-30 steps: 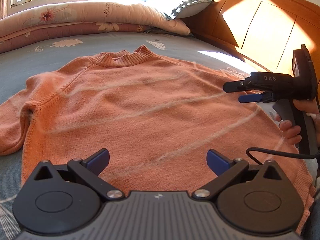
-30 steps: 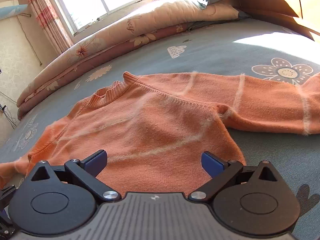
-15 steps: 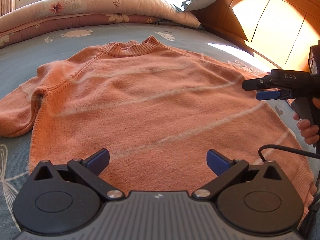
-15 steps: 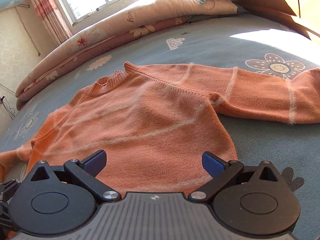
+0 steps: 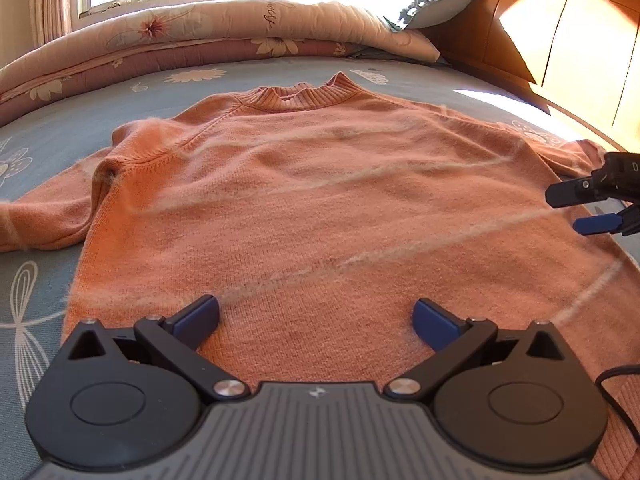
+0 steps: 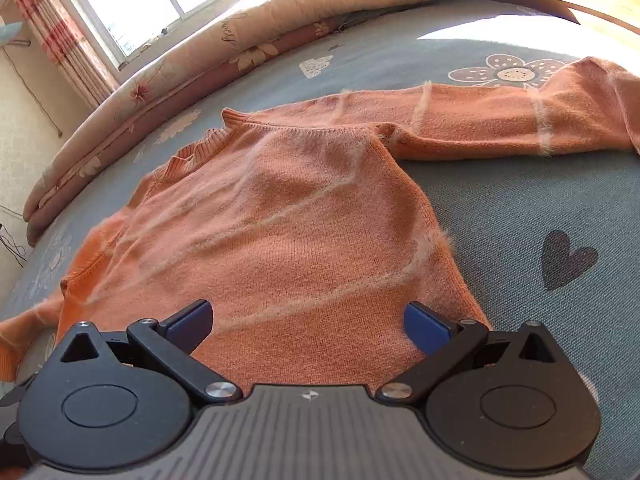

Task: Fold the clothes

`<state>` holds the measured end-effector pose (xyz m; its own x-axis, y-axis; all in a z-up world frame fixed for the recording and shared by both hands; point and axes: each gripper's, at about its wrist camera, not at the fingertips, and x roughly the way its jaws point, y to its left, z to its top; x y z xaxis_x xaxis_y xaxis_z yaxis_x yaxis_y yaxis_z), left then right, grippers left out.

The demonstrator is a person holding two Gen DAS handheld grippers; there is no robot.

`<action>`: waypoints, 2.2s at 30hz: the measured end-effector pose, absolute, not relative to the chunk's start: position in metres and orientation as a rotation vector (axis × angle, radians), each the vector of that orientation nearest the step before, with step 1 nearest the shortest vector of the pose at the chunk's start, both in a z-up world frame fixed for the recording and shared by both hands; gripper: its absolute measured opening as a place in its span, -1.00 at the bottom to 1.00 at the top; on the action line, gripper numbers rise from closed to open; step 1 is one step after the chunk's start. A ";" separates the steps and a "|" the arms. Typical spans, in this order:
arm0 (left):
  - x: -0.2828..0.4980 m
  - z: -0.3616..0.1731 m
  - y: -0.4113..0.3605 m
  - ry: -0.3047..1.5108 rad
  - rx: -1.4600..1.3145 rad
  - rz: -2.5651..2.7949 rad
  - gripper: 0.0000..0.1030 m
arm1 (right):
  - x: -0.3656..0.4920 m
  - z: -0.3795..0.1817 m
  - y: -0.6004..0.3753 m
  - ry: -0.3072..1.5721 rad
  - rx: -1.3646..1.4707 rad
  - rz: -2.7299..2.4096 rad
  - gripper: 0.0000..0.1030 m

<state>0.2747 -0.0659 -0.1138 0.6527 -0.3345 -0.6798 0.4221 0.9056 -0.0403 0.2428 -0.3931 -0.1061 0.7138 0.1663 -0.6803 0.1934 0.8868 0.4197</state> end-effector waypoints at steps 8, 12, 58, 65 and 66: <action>0.266 -0.122 -0.067 0.666 0.107 -0.391 0.99 | 0.226 -0.115 -0.388 0.712 0.493 0.001 1.00; 0.265 -0.123 -0.070 0.663 0.121 -0.382 0.99 | 0.225 -0.118 -0.382 0.693 0.425 0.021 1.00; 0.411 -0.060 -0.204 0.997 0.236 -0.299 0.98 | 0.365 -0.038 -0.482 1.063 0.236 0.126 -0.41; 0.425 -0.085 -0.186 1.063 0.131 -0.338 0.98 | 0.443 -0.018 -0.465 0.963 0.060 0.097 -0.44; 0.427 -0.088 -0.184 1.072 0.116 -0.344 0.98 | 0.458 -0.019 -0.465 0.946 0.037 0.104 -0.44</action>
<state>0.4274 -0.1837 -0.0883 0.4313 -0.2190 -0.8752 0.3307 0.9409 -0.0724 0.4576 -0.4650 -0.0192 0.5801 0.1052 -0.8078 -0.0731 0.9943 0.0770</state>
